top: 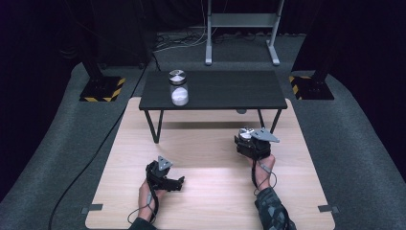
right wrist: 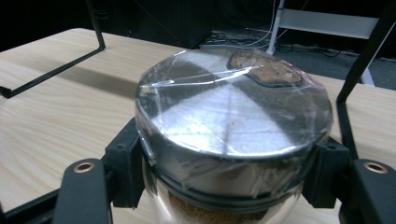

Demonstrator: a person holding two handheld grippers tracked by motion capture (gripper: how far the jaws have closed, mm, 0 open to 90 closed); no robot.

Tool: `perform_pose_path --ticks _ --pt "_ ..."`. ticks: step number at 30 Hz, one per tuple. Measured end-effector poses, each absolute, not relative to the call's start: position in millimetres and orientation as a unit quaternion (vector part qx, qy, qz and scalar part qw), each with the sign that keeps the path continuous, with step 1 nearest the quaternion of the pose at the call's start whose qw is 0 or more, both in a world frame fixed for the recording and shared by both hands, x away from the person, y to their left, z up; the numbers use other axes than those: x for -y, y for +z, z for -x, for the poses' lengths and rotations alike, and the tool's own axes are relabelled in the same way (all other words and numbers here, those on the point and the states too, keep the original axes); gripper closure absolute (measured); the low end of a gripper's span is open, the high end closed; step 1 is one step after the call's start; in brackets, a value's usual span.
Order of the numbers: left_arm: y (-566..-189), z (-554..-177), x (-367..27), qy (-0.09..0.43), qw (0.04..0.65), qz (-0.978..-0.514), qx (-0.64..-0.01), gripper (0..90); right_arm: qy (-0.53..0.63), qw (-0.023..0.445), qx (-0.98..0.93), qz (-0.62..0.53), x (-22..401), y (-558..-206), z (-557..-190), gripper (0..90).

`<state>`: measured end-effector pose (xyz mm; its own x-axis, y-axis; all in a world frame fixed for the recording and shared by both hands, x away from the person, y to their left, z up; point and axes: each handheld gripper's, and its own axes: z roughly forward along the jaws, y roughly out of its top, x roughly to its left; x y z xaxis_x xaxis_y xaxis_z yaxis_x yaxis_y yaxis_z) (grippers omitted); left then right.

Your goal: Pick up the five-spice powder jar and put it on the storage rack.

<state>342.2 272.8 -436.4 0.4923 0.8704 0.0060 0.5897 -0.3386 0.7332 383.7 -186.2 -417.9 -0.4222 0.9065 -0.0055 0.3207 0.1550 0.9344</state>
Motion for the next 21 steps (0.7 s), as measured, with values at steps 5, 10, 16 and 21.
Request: perform_pose_path --ticks 5,10,16,21 --pt "-436.4 -342.1 -272.8 0.204 0.344 -0.792 -0.461 0.5 0.478 0.311 -0.693 -0.441 188.5 -414.4 -382.6 29.7" --pt "-436.4 -342.1 -272.8 0.204 0.344 -0.792 -0.461 0.5 0.475 0.312 -0.695 -0.441 190.5 -409.5 -382.9 29.7" --pt "-436.4 -342.1 -272.8 0.204 0.344 -0.792 -0.461 0.5 0.473 0.311 -0.698 -0.440 192.6 -403.5 -384.4 29.7" --pt "-436.4 -342.1 -272.8 0.204 0.344 -0.792 -0.461 0.5 0.473 0.316 -0.696 -0.437 193.5 -398.8 -383.2 29.6"
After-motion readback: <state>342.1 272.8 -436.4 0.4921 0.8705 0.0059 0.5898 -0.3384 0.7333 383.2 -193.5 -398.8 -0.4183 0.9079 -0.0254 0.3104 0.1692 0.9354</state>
